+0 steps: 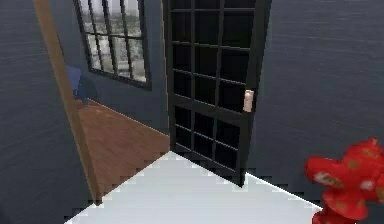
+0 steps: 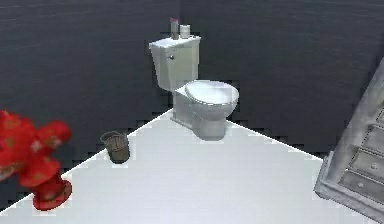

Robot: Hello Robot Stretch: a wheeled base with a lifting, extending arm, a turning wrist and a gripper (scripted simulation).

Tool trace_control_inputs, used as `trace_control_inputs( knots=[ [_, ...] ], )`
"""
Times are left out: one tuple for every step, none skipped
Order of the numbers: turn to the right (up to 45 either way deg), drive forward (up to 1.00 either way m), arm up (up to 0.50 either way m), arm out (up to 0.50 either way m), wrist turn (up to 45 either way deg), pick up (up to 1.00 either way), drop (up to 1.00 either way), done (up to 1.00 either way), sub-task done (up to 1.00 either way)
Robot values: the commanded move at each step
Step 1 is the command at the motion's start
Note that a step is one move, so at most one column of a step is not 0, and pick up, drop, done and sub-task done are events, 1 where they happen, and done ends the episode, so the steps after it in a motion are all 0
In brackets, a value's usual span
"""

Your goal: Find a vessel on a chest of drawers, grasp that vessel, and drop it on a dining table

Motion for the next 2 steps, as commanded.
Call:
trace_control_inputs(
  knots=[
    [-6.0, 0.00, 0.00, 0.00, 0.0, 0.00, 0.00, 0.00, 0.00],
    [0.0, 0.25, 0.00, 0.00, 0.0, 0.00, 0.00, 0.00, 0.00]
  ],
)
